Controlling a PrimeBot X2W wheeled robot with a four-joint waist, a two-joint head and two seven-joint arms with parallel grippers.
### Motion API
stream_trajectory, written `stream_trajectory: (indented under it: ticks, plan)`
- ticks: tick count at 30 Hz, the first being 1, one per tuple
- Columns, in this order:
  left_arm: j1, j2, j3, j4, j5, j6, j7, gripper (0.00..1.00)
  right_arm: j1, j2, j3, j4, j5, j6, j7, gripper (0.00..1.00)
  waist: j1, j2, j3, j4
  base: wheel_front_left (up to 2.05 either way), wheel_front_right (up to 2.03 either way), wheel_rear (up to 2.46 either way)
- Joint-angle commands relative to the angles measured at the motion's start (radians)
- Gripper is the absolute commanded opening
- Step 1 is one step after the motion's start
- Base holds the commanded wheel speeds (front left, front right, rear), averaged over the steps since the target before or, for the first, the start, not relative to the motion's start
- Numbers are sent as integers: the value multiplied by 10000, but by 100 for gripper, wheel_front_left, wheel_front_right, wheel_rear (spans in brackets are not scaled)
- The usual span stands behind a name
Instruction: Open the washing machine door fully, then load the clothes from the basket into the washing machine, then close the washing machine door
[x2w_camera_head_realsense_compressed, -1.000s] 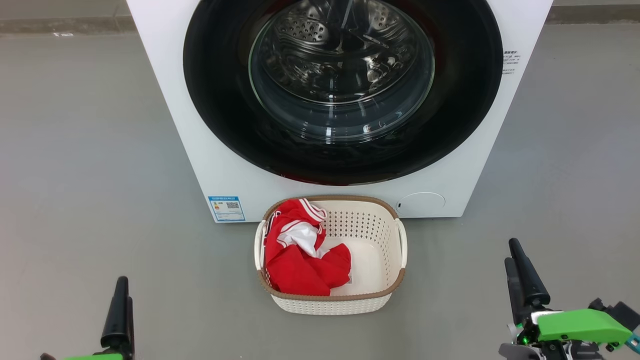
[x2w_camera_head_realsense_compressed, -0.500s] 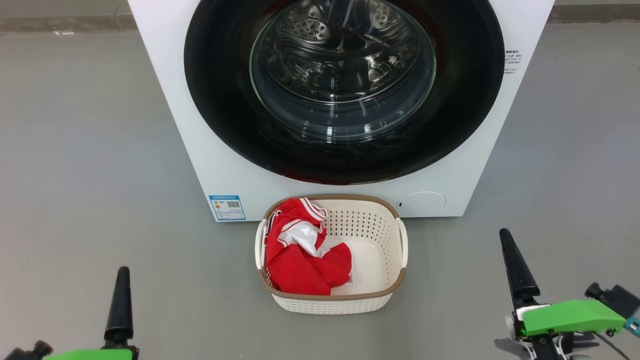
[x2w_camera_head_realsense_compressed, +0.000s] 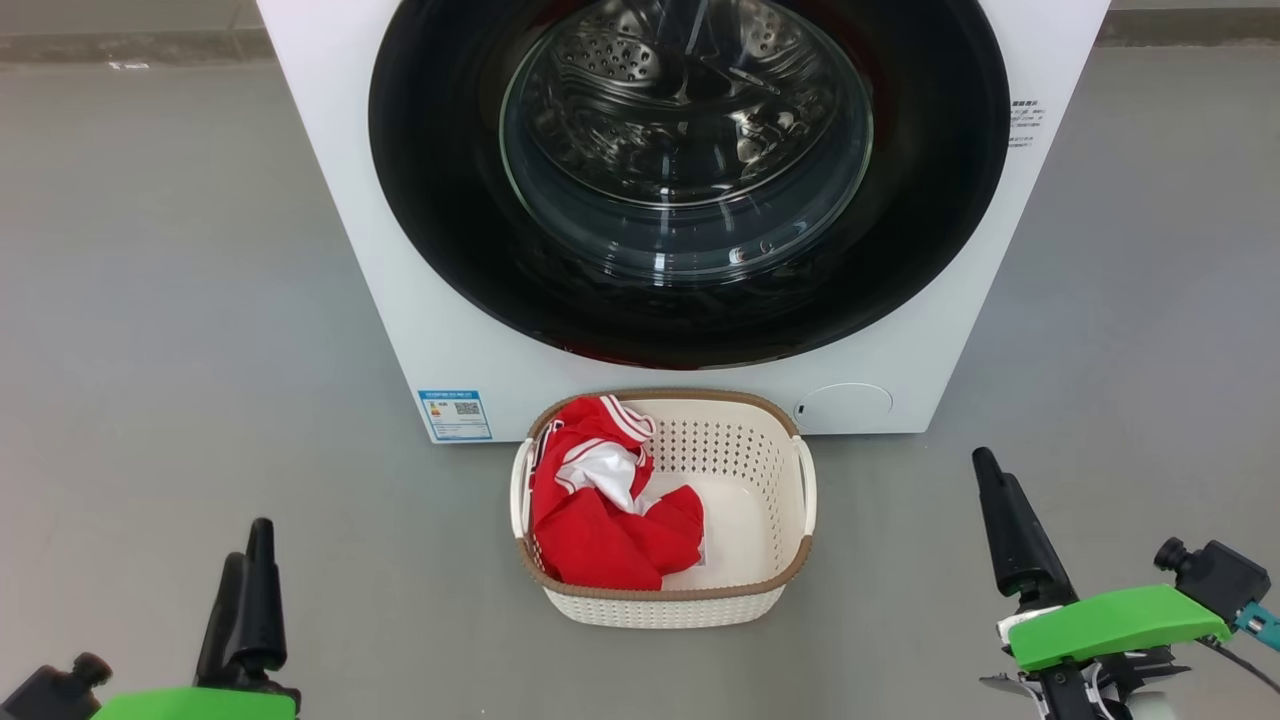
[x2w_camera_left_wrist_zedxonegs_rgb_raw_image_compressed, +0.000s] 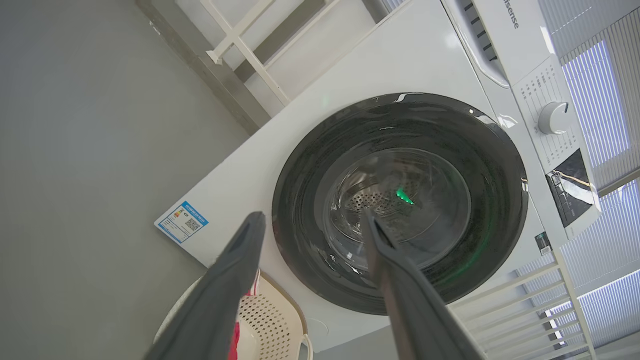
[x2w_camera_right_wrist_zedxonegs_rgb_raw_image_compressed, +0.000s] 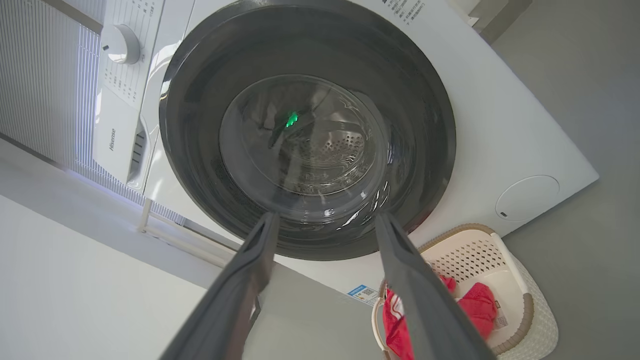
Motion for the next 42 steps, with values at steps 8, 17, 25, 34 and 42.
stream_trajectory:
  ticks: [8, 17, 25, 34, 42]
  plan:
    - [-424, 258, 195, -279, 2032, -82, -373, 100, -631, -170, 369, -297, -1653, 10, -368, 100, 0, 0, 1, 29, 0, 0, 0]
    - [-447, 229, 213, -201, 3778, -91, -610, 100, -702, -257, 533, -243, -3013, 11, -605, 100, 0, 0, -34, 62, 0, 0, 0]
    - [-444, 269, 74, -145, 5218, -99, -847, 100, -773, -291, 692, -162, -4385, 12, -842, 100, 0, 0, -84, 57, 0, 0, 0]
    - [-399, 239, 55, -45, 6050, -108, -1114, 100, -833, -320, 814, -46, -5612, 13, -1110, 100, 0, 0, -126, 65, 0, 0, 0]
    - [-400, 300, 61, 18, 7077, -117, -1381, 100, -948, -325, 901, 117, -6710, 14, -1377, 100, 0, 0, -138, 87, 0, 0, 0]
